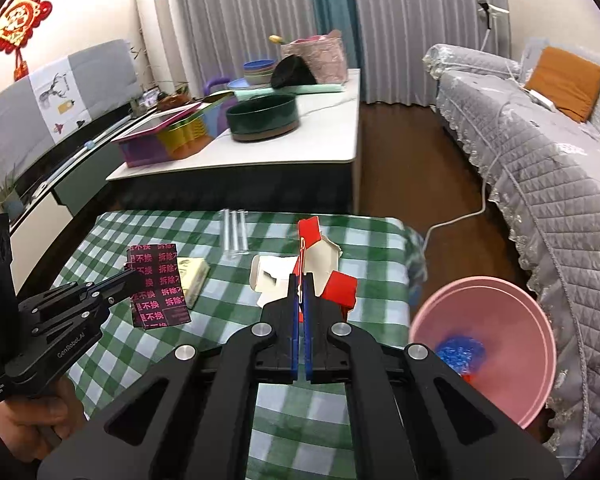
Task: Collect trash
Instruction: 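Carry the pink wrapper and carton scrap with both tools over the pink bin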
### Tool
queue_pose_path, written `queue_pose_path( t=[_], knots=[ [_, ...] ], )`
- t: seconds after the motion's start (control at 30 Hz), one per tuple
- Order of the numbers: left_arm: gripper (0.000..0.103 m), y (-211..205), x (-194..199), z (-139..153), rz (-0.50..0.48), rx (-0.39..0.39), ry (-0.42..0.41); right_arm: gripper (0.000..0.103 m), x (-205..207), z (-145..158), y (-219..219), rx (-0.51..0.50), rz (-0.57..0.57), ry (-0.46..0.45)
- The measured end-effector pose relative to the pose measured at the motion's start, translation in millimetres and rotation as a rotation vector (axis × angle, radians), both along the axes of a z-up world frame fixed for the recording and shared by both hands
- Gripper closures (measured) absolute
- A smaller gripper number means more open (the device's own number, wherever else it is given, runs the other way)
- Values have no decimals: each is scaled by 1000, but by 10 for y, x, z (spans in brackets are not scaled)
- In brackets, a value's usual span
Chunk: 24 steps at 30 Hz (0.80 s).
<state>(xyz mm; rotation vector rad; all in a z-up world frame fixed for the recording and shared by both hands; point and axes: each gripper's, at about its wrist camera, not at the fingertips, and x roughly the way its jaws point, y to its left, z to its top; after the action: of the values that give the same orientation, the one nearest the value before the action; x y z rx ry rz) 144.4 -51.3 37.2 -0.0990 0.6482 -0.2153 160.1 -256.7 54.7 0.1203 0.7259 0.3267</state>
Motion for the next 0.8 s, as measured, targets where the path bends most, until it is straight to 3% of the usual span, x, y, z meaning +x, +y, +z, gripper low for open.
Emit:
queue_pose_path(
  t=[0.8],
  knots=[
    [103,-1349,154,48,-218,-6,15,101,-163,-70,-1469,-9,-289,2]
  ],
)
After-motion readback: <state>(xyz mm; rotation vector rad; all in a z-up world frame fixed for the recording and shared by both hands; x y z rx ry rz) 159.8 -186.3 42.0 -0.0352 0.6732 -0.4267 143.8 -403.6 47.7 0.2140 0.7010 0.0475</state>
